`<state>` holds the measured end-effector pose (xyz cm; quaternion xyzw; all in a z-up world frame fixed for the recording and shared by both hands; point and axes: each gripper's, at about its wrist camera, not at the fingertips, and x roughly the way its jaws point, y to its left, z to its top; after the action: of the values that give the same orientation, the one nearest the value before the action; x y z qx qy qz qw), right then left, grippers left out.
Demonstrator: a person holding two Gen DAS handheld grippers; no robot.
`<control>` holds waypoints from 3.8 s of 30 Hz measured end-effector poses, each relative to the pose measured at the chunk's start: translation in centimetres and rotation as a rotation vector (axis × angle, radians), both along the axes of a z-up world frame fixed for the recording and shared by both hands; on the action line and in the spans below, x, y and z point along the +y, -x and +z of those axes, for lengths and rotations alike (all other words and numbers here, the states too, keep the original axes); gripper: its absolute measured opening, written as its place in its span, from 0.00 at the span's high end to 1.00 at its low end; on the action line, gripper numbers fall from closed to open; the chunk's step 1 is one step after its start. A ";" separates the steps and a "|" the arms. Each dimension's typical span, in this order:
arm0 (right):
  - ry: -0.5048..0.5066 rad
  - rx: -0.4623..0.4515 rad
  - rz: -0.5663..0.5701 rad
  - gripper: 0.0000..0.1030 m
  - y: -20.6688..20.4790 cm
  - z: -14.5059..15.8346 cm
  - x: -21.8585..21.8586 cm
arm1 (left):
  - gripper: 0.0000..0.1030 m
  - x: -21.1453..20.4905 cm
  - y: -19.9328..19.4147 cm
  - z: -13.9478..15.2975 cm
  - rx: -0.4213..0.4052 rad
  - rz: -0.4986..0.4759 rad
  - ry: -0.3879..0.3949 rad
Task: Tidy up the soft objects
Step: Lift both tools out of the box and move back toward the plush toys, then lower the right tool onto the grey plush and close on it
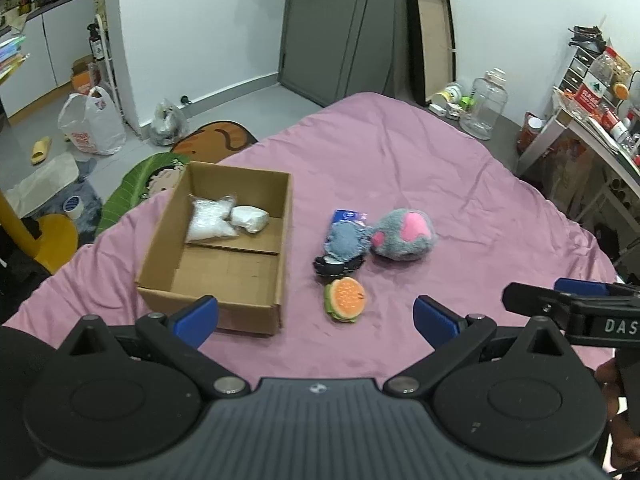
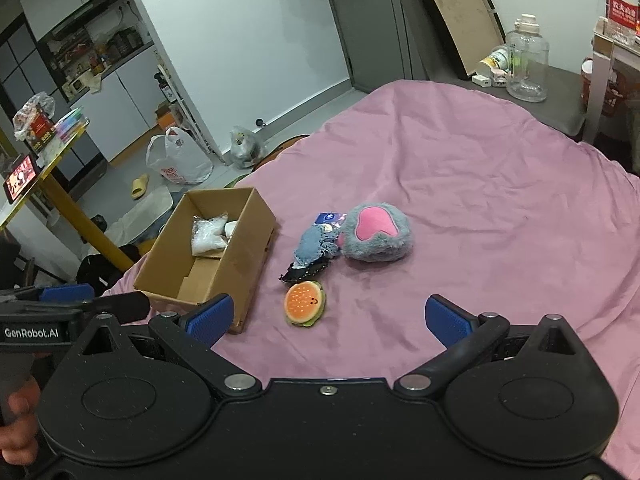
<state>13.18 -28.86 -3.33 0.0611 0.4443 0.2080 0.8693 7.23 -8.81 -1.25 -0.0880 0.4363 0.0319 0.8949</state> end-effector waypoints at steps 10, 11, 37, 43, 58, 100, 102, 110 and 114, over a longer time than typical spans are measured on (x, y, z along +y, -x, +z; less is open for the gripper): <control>-0.033 0.018 -0.034 0.00 -1.3 -1.0 -1.4 | 0.01 -2.1 -1.1 -0.2 -0.024 -0.006 -0.007; -0.042 0.019 -0.042 0.00 -1.5 -1.1 -1.7 | 0.01 -2.3 -1.3 -0.2 -0.030 -0.006 -0.008; -0.319 0.157 -0.275 0.01 -8.7 -5.7 -4.1 | 0.25 -4.7 -8.0 -4.0 -0.042 0.016 0.051; -0.345 0.185 -0.351 0.05 -11.0 -6.5 -4.2 | 0.30 -5.0 -10.1 -4.9 -0.034 0.033 0.061; -0.380 0.261 -0.389 0.23 -13.9 -12.1 -4.3 | 0.32 -5.3 -15.0 -8.7 0.003 0.064 0.117; -0.487 0.416 -0.508 0.53 -17.6 -17.7 -4.2 | 0.54 -5.9 -20.8 -15.2 0.095 -0.015 0.305; -0.486 0.419 -0.516 0.52 -17.7 -17.9 -4.2 | 0.53 -5.7 -20.9 -15.2 0.096 -0.011 0.315; -0.515 0.438 -0.538 0.40 -18.4 -18.8 -4.0 | 0.52 -5.0 -21.5 -15.3 0.092 -0.002 0.321; -0.563 0.472 -0.539 0.33 -18.5 -19.4 -3.9 | 0.50 -4.6 -21.8 -15.6 0.094 0.007 0.335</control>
<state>31.68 -32.74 -22.73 0.4541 0.5246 0.0671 0.7170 29.03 -13.41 -16.82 -0.2360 0.4764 -0.0340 0.8463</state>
